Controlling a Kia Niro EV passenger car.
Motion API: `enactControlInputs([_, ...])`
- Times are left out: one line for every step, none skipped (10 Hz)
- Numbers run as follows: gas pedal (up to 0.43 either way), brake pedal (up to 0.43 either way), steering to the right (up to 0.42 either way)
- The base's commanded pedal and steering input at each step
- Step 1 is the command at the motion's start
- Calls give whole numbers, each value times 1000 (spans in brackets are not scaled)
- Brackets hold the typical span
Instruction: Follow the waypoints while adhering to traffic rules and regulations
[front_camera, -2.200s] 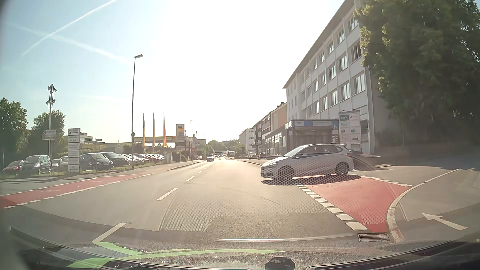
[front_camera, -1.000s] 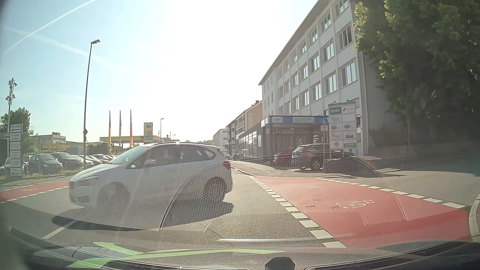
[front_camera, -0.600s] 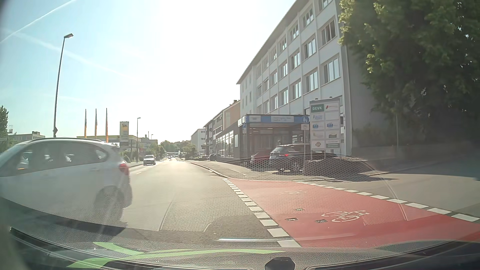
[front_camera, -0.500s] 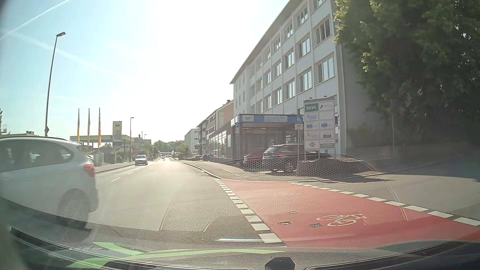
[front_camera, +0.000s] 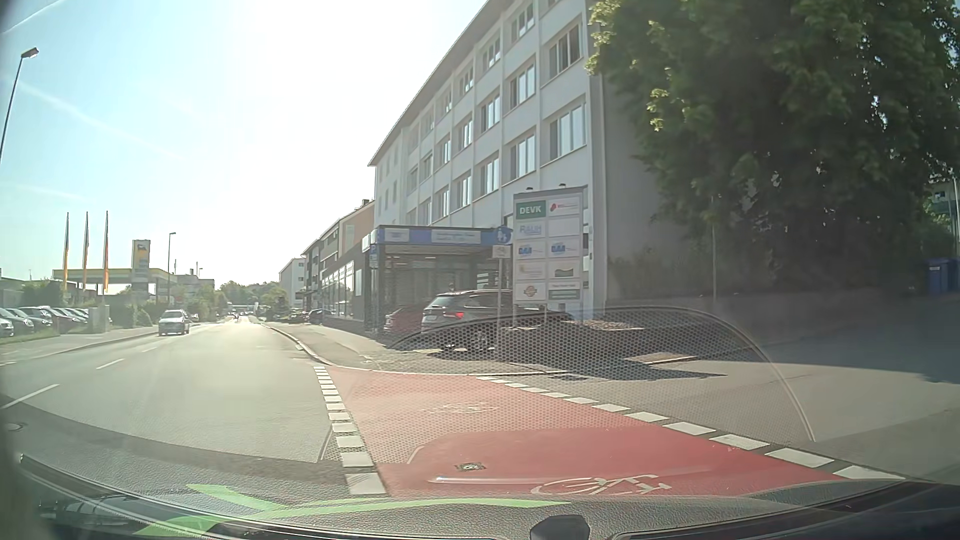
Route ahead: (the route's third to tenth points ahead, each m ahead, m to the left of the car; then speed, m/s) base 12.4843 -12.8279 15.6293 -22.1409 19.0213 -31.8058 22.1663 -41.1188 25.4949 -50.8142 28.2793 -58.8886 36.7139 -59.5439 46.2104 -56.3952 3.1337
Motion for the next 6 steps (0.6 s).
enactControlInputs([0, 0, 433])
enactControlInputs([0, 0, 422])
enactControlInputs([0, 0, 414])
enactControlInputs([0, 0, 409])
enactControlInputs([0, 0, 407])
enactControlInputs([0, 0, 407])
